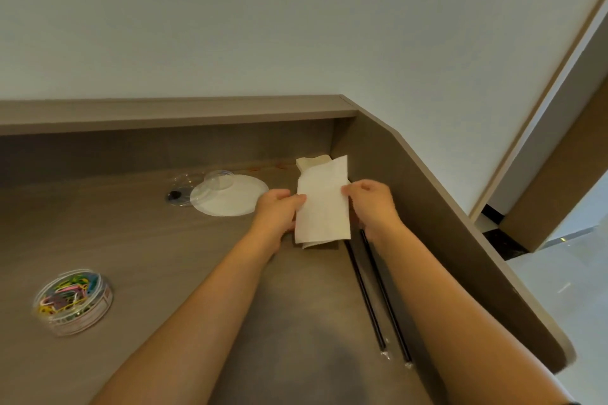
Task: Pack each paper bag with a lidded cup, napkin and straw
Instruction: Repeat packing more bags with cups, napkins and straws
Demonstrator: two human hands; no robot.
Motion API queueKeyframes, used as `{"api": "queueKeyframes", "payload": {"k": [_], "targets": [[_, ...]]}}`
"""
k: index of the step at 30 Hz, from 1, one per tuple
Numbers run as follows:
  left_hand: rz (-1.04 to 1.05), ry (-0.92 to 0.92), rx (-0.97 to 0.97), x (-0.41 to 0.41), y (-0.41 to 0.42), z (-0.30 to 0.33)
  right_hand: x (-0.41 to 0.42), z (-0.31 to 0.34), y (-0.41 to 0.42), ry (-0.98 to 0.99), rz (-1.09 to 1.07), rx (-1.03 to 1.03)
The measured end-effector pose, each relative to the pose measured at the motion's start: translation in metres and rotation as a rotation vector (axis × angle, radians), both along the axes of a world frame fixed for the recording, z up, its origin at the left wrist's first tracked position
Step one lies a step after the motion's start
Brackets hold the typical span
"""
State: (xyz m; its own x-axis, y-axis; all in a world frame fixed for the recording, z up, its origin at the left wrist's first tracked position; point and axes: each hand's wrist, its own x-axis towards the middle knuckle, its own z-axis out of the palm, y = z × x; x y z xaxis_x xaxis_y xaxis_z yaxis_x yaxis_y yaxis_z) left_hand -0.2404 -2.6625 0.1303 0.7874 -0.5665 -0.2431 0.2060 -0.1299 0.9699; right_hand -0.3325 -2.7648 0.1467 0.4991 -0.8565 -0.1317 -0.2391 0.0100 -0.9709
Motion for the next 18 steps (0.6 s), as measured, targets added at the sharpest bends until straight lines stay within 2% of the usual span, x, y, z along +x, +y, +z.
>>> {"api": "queueKeyframes", "payload": {"k": [2, 3, 5, 7, 9, 11, 12, 14, 16, 18], "targets": [[0.131, -0.185, -0.003, -0.001, 0.002, 0.001, -0.002, 0.007, 0.006, 0.024, -0.040, -0.293], [0.116, -0.203, -0.034, -0.003, 0.003, 0.004, -0.003, 0.012, 0.012, 0.042, -0.014, -0.428], [-0.065, -0.008, -0.107, -0.011, 0.004, 0.012, -0.004, 0.019, 0.029, 0.137, 0.141, -0.606], [-0.193, 0.250, -0.196, -0.019, 0.005, 0.018, -0.003, 0.017, 0.043, 0.254, 0.343, -0.623], [-0.131, 0.378, -0.246, -0.021, 0.005, 0.014, -0.005, 0.012, 0.048, 0.257, 0.436, -0.522], [-0.020, 0.396, -0.232, -0.020, 0.007, 0.006, -0.012, 0.008, 0.038, 0.177, 0.324, -0.386], [0.020, 0.381, -0.193, -0.019, 0.010, 0.003, -0.017, 0.005, 0.029, 0.200, 0.242, -0.385], [0.053, 0.365, -0.150, -0.017, 0.014, 0.001, -0.025, -0.004, 0.015, 0.468, 0.204, -0.467], [0.071, 0.369, -0.144, -0.016, 0.018, 0.001, -0.028, -0.014, 0.014, 0.760, 0.309, -0.503], [0.072, 0.376, -0.150, -0.021, 0.023, 0.006, -0.026, -0.022, 0.015, 0.859, 0.346, -0.523]]}}
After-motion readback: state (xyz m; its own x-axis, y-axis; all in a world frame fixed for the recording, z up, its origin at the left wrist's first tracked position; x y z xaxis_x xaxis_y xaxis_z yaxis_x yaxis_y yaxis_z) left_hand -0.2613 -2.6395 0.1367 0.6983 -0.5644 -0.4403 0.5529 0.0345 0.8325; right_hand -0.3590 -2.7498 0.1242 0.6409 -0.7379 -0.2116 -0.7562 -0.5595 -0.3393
